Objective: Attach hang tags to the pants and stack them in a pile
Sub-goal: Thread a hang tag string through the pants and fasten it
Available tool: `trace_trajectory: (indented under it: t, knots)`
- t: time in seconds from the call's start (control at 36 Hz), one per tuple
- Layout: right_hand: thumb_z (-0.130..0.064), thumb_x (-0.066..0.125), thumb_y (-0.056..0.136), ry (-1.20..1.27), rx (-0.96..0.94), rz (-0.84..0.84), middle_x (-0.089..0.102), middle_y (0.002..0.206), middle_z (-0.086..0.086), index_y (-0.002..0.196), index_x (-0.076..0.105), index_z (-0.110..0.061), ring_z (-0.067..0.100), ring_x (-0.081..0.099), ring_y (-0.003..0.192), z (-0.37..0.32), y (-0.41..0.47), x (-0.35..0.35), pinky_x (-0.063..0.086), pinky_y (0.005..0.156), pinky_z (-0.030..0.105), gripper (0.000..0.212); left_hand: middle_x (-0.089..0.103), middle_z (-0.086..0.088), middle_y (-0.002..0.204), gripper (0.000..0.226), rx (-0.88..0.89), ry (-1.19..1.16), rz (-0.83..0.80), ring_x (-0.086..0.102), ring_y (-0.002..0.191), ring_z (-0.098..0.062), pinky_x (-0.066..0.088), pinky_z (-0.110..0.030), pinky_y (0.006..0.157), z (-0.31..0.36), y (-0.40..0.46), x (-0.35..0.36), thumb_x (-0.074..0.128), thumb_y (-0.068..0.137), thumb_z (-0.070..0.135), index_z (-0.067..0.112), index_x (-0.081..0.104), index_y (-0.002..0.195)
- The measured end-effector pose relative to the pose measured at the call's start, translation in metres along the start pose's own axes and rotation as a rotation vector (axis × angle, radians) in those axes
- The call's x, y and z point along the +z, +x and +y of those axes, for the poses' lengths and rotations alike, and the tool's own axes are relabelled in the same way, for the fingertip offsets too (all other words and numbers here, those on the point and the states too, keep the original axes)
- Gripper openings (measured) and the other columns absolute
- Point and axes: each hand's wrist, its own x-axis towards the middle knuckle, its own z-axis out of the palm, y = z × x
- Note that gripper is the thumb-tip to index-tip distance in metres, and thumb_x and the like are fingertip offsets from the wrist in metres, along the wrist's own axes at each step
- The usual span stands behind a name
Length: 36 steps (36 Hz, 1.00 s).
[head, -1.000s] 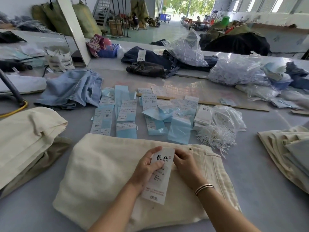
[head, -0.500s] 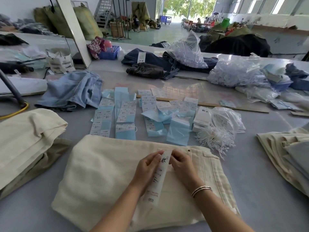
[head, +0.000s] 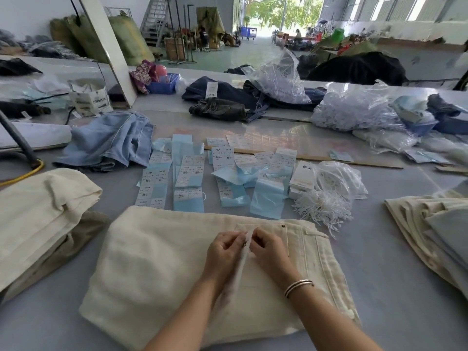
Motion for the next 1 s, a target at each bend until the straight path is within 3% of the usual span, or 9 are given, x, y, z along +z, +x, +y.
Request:
trace_trajectory:
  t: [0.06,0.14,0.25,0.42,0.53,0.61,0.69,0.78,1.0]
  knots:
    - [-0.008,0.064,0.086,0.002,0.009,-0.018,0.064,0.068,-0.004,0.072,0.064,-0.018,-0.001,0.051,0.063,-0.001,-0.001,-0.001,0.044,0.061,0.025,0.018,0.070,0.006,0.106,0.012,0.038,0.066,0.000,0.064,0.099,0.002,0.047,-0.015,0.090,0.000,0.000,0.000,0.067,0.089,0.023,0.031,0.073,0.094]
    - [-0.010,0.065,0.087,0.023,0.012,-0.029,0.071,0.082,-0.008,0.088,0.070,-0.020,0.002,0.065,0.078,-0.002,-0.002,-0.001,0.052,0.070,0.019,0.011,0.072,0.006,0.101,0.012,0.020,0.090,0.002,0.067,0.098,-0.008,0.052,-0.025,0.089,0.002,0.000,0.001,0.065,0.090,0.026,0.026,0.074,0.098]
    - [-0.019,0.062,0.090,-0.070,0.008,-0.025,0.067,0.076,0.010,0.080,0.063,-0.004,0.016,0.056,0.069,-0.001,-0.001,0.002,0.047,0.070,0.039,0.018,0.072,-0.008,0.097,0.016,0.000,0.141,0.026,0.067,0.095,-0.021,0.052,-0.033,0.087,0.003,0.004,-0.001,0.062,0.093,0.025,0.013,0.074,0.092]
    - [-0.014,0.063,0.087,-0.092,-0.010,-0.067,0.070,0.083,0.007,0.089,0.067,-0.004,0.023,0.063,0.079,-0.004,-0.002,-0.001,0.050,0.073,0.040,0.010,0.072,0.009,0.087,0.011,0.027,0.107,0.043,0.068,0.087,-0.010,0.053,-0.025,0.079,0.001,0.004,0.001,0.068,0.088,0.018,0.029,0.070,0.085]
    - [-0.006,0.059,0.087,-0.136,0.008,-0.022,0.055,0.067,0.015,0.070,0.051,0.001,0.025,0.043,0.064,0.000,0.001,0.001,0.040,0.063,0.043,0.020,0.071,0.010,0.072,0.013,0.027,0.099,0.061,0.066,0.072,-0.008,0.050,-0.016,0.067,0.002,0.004,0.001,0.069,0.087,0.016,0.026,0.066,0.078]
    - [-0.011,0.059,0.088,-0.118,0.012,-0.041,0.065,0.078,0.019,0.081,0.060,0.004,0.034,0.055,0.072,0.003,0.001,0.001,0.045,0.069,0.044,0.017,0.073,0.006,0.075,0.012,0.038,0.127,0.053,0.068,0.074,-0.012,0.053,-0.023,0.069,0.001,0.003,0.002,0.068,0.088,0.020,0.025,0.069,0.077]
    - [-0.010,0.061,0.087,-0.107,0.006,-0.036,0.062,0.067,0.009,0.072,0.059,-0.004,0.015,0.049,0.064,0.006,0.002,0.002,0.044,0.064,0.037,0.016,0.073,0.005,0.077,0.010,0.033,0.122,0.112,0.068,0.077,-0.013,0.053,-0.023,0.071,-0.002,0.001,0.005,0.070,0.086,0.021,0.024,0.071,0.077]
    - [-0.007,0.064,0.083,-0.085,-0.012,0.015,0.046,0.052,-0.013,0.058,0.048,-0.031,-0.003,0.045,0.053,0.004,0.003,0.002,0.033,0.055,0.015,0.038,0.074,0.004,0.082,0.005,-0.039,0.017,0.168,0.068,0.081,-0.011,0.053,-0.021,0.077,-0.002,-0.001,0.008,0.070,0.086,0.018,0.021,0.072,0.083]
    - [0.001,0.063,0.086,0.361,0.049,0.005,0.056,0.059,-0.009,0.102,0.064,-0.022,0.004,0.055,0.057,0.004,0.001,-0.008,0.046,0.061,0.015,0.028,0.071,-0.004,0.078,0.010,-0.114,-0.128,0.249,0.064,0.068,-0.007,0.052,-0.019,0.059,0.010,-0.001,0.000,0.062,0.092,0.017,0.014,0.070,0.086]
